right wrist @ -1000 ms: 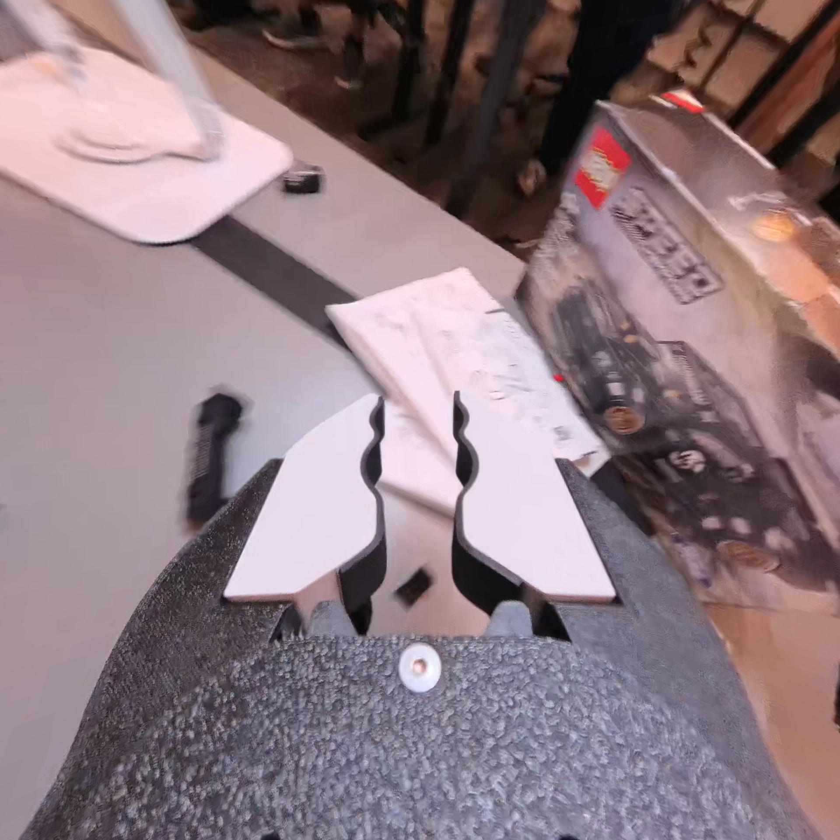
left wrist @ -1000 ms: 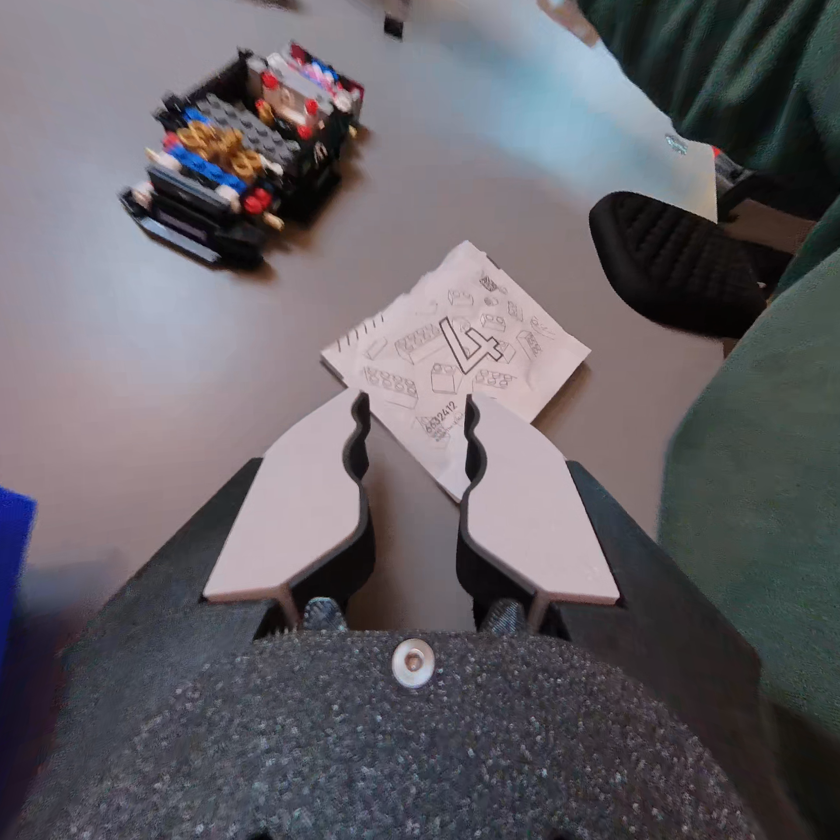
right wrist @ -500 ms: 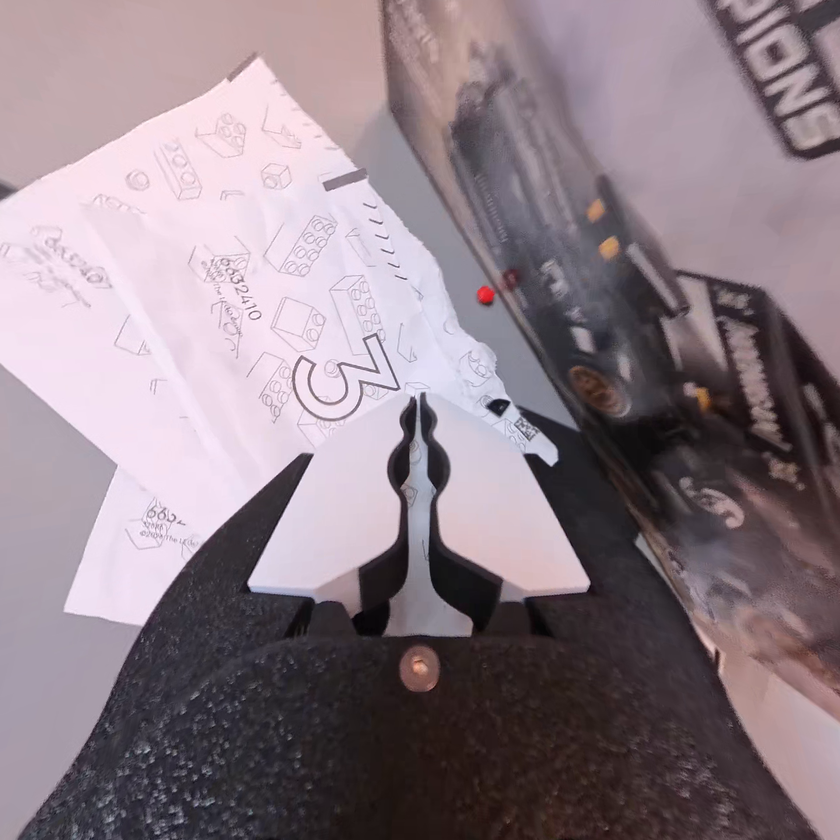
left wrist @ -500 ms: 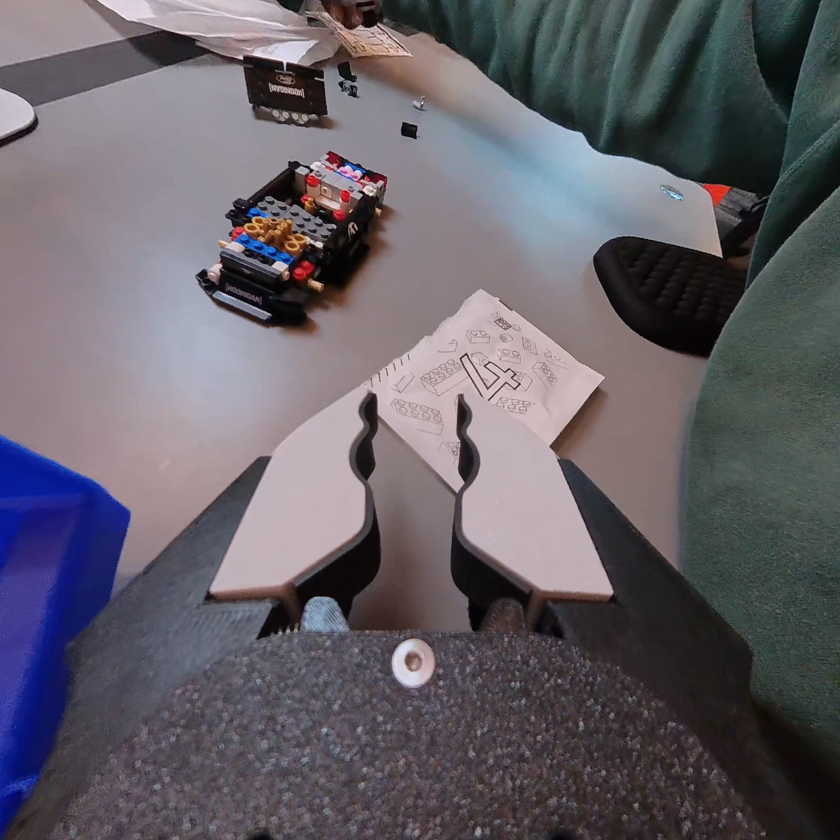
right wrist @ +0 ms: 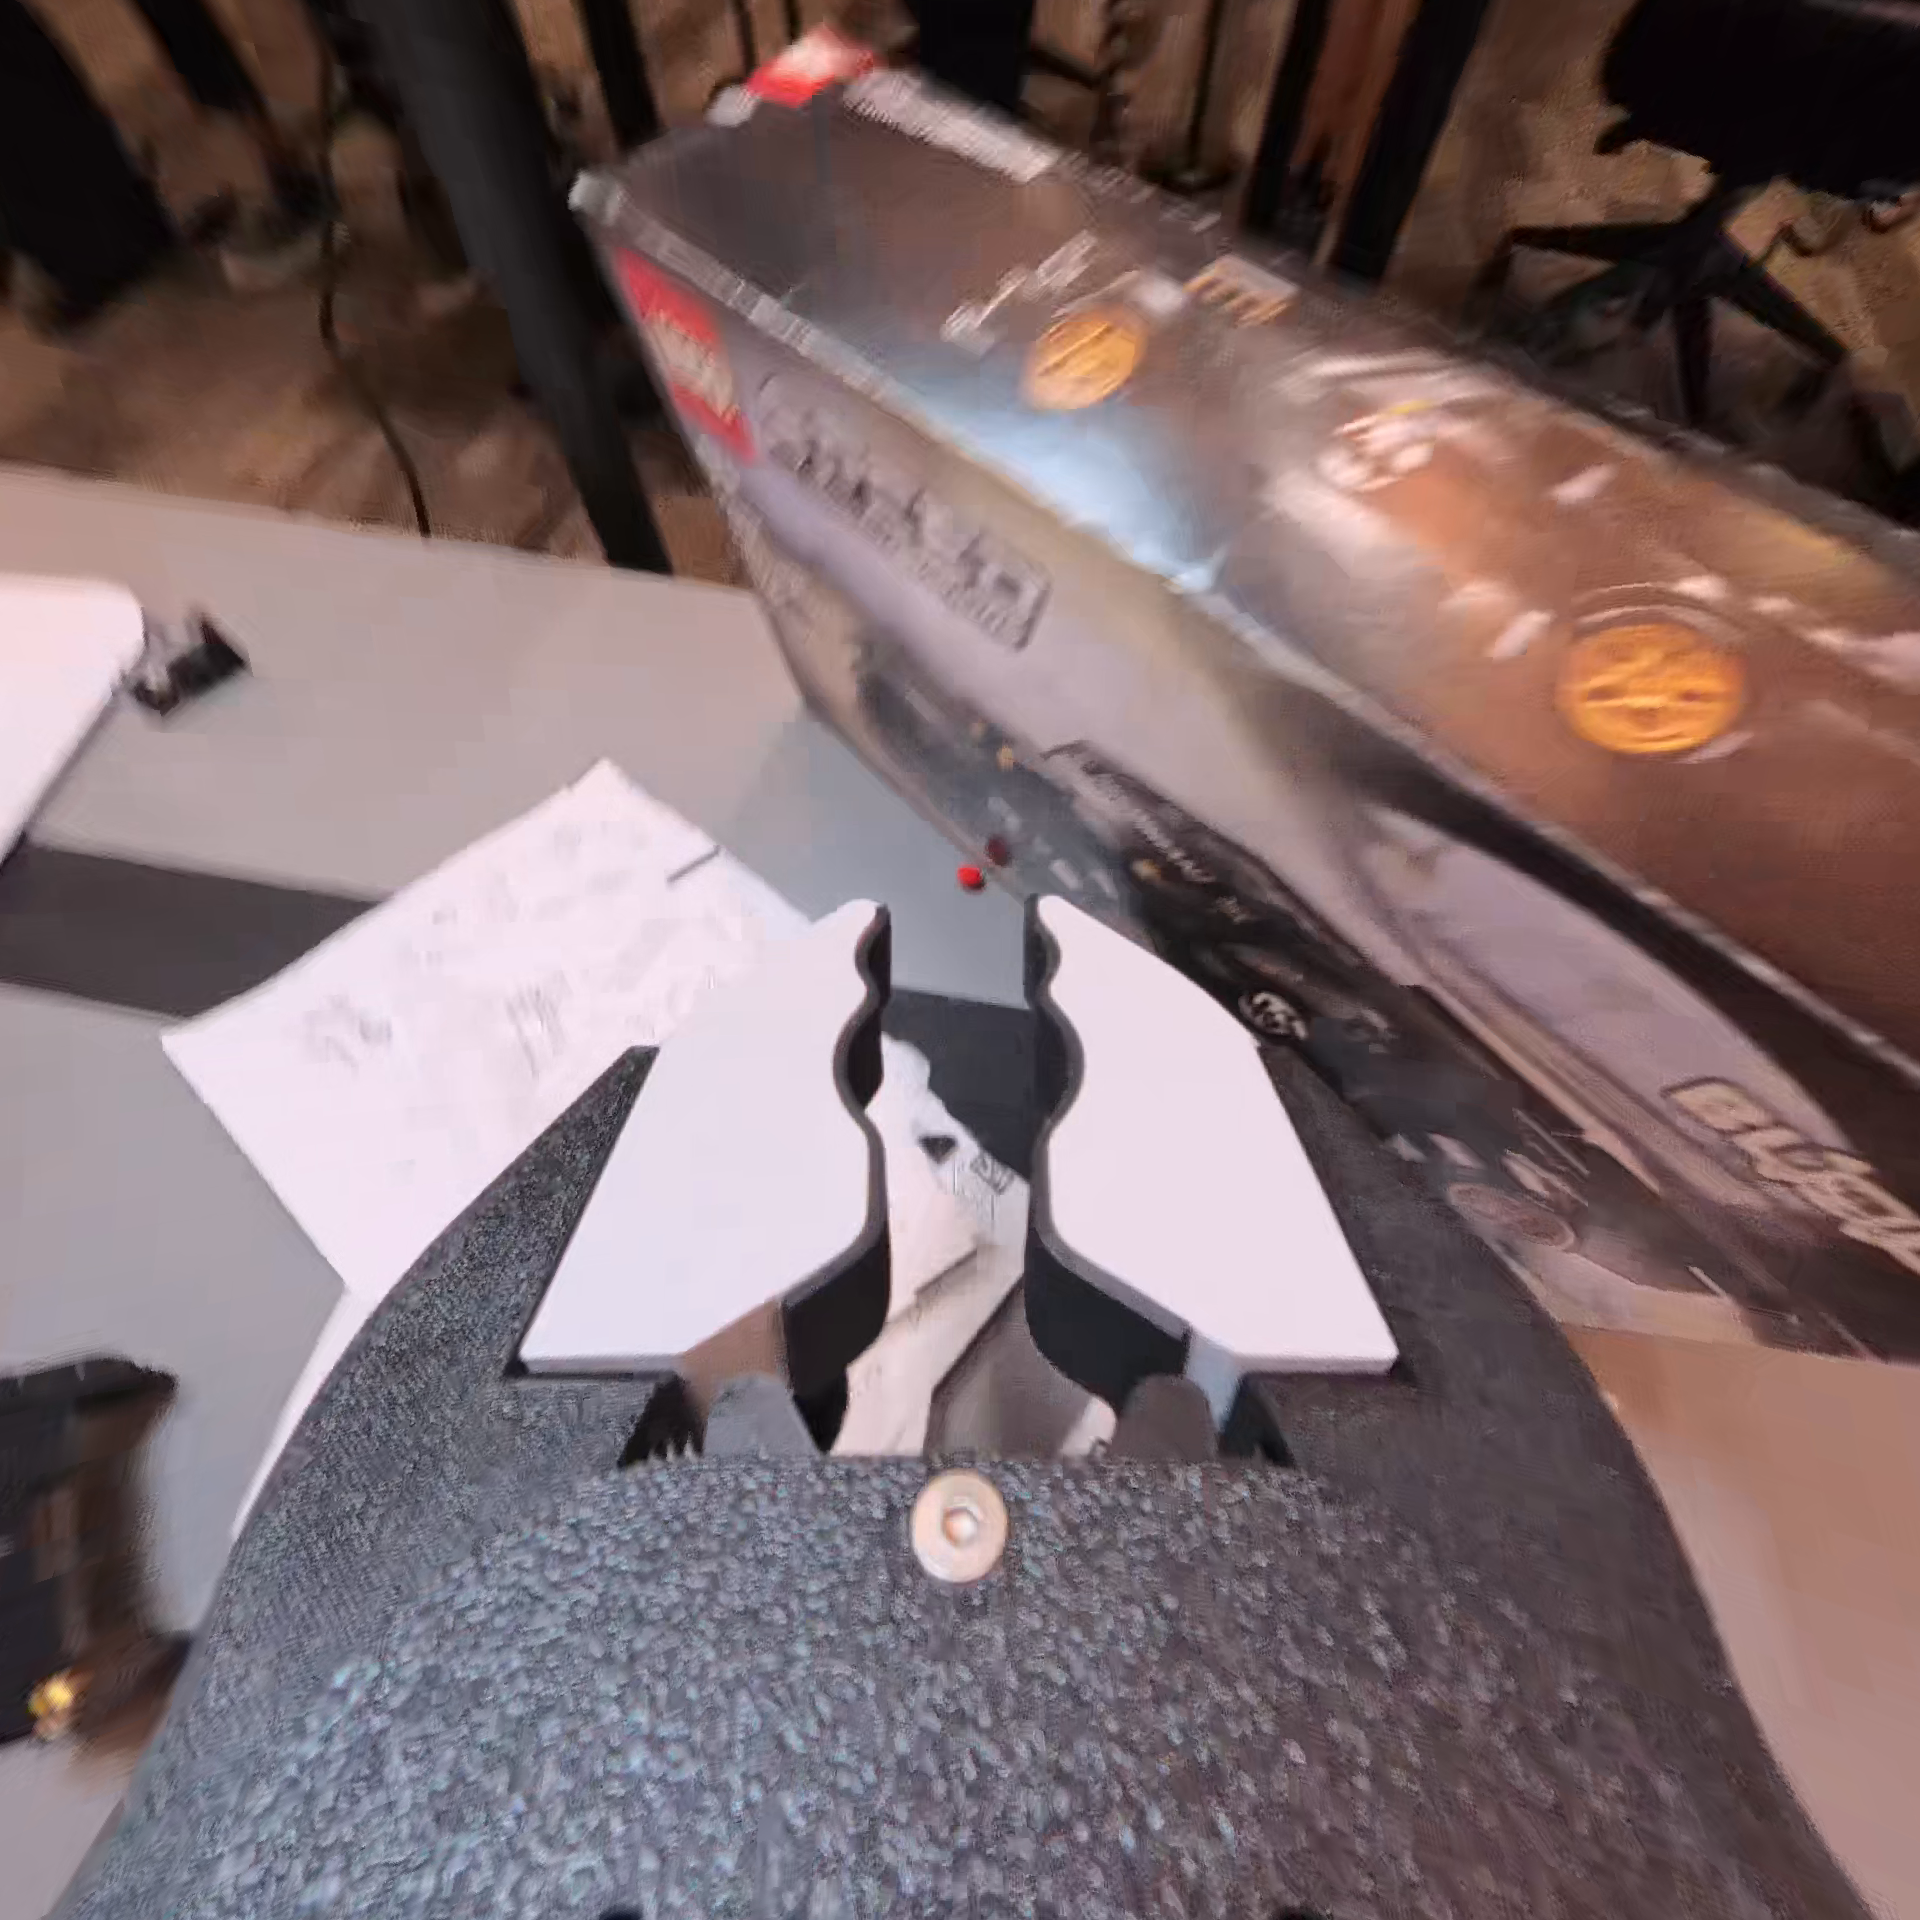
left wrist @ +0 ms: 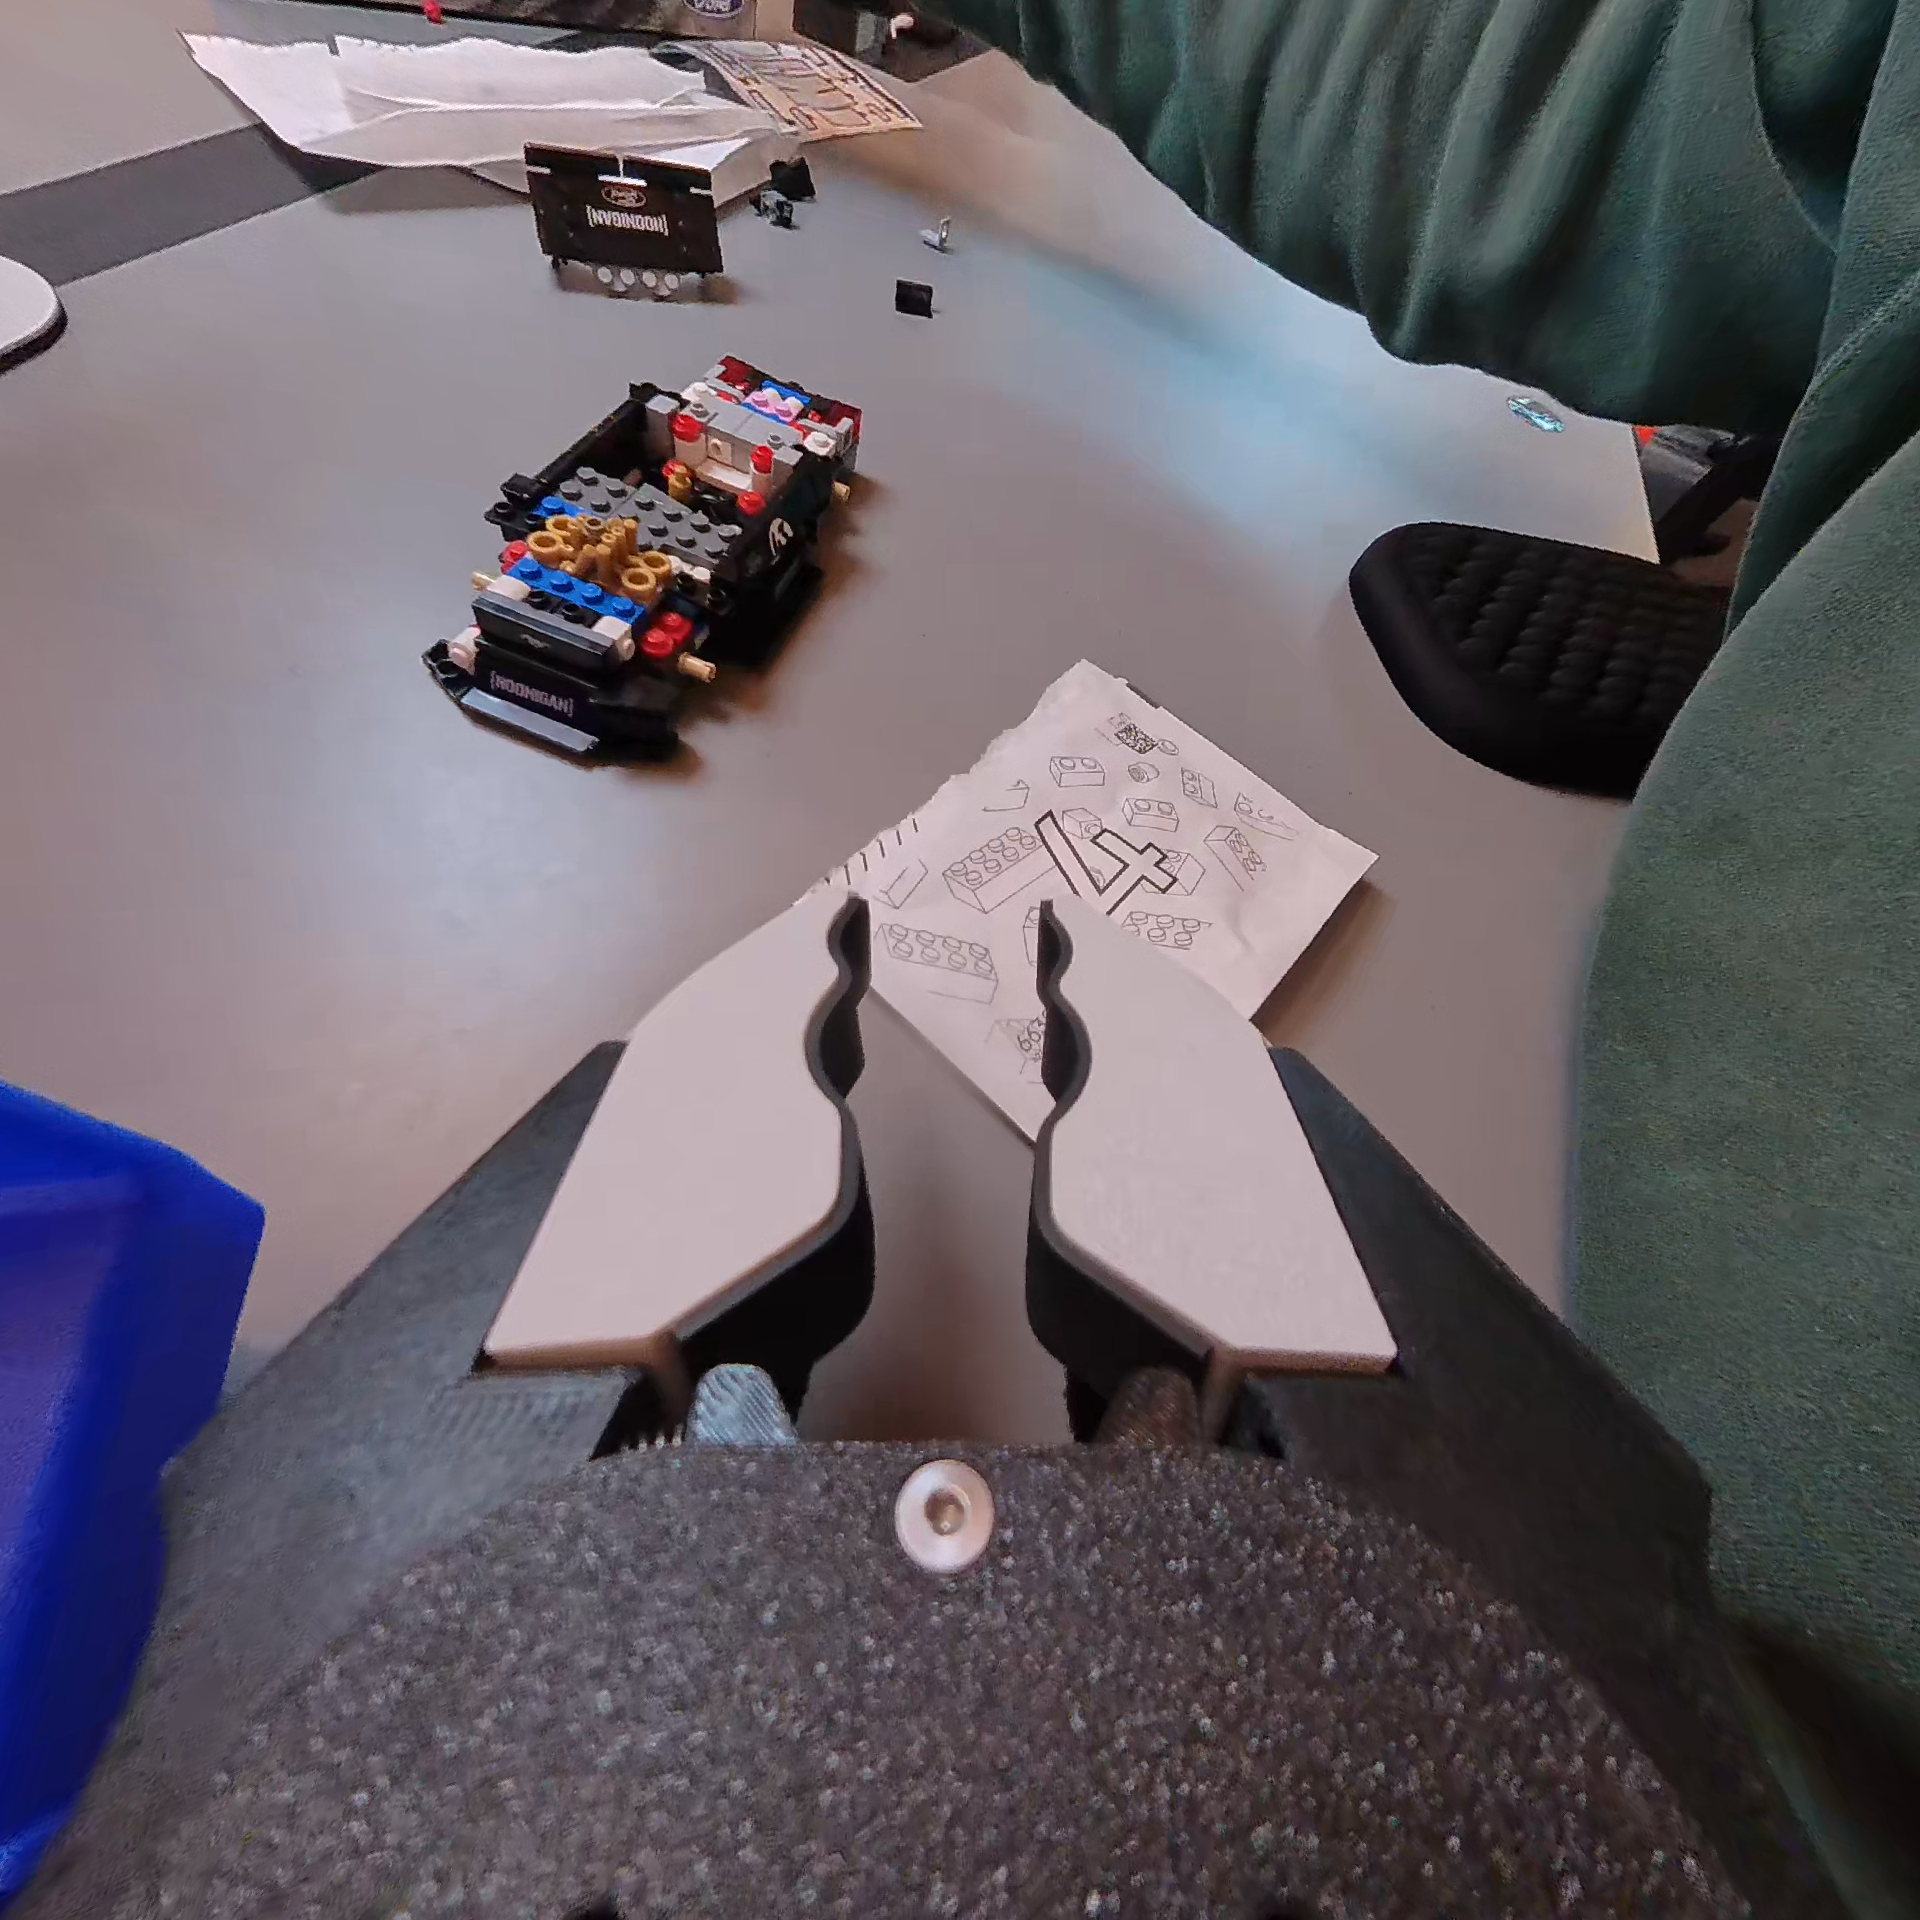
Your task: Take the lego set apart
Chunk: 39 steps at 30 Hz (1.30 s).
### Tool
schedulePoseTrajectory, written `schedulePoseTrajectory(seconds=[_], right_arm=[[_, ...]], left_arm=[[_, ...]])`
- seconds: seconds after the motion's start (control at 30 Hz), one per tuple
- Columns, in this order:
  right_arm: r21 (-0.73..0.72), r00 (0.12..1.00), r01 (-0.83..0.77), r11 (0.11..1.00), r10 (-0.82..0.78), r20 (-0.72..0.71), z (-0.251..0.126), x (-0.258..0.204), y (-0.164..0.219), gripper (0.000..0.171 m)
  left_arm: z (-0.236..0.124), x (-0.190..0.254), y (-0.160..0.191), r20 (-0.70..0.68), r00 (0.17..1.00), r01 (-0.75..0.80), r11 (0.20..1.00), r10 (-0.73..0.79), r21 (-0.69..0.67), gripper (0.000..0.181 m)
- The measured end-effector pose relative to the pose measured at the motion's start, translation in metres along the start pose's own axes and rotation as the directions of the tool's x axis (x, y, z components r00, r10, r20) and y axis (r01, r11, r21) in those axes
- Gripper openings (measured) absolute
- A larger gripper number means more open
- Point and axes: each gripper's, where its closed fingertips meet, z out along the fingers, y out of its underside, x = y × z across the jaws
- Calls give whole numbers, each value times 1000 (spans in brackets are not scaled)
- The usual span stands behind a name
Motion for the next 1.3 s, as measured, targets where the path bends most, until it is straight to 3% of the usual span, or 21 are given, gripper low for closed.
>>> schedulePoseTrajectory(seconds=[0.13,0.3,0.43,0.67,0.97,1.1,1.3], right_arm=[[-35,988,-151,988,150,-26,11,-1,-2,28],[-149,974,-186,971,162,-160,50,-20,17,32],[-211,929,-268,940,194,-315,74,-9,32,33],[-181,875,-309,934,204,-439,86,5,42,30],[-170,860,-313,934,203,-468,93,13,41,19],[-185,863,-298,936,182,-471,92,16,42,1],[-187,883,-355,916,263,-389,89,13,42,0]], left_arm=[[0,2,1,-2,1000,-4,1000,4,-1,30],[-1,8,-3,-17,1000,-12,1000,12,15,28],[-3,14,-3,-37,999,-5,999,7,37,25],[-4,23,-2,-67,998,7,999,-4,42,24],[-5,22,1,-89,994,63,997,-60,35,24],[-7,23,0,-103,991,88,995,-83,43,24],[-6,21,2,-106,989,106,994,-101,38,24]])
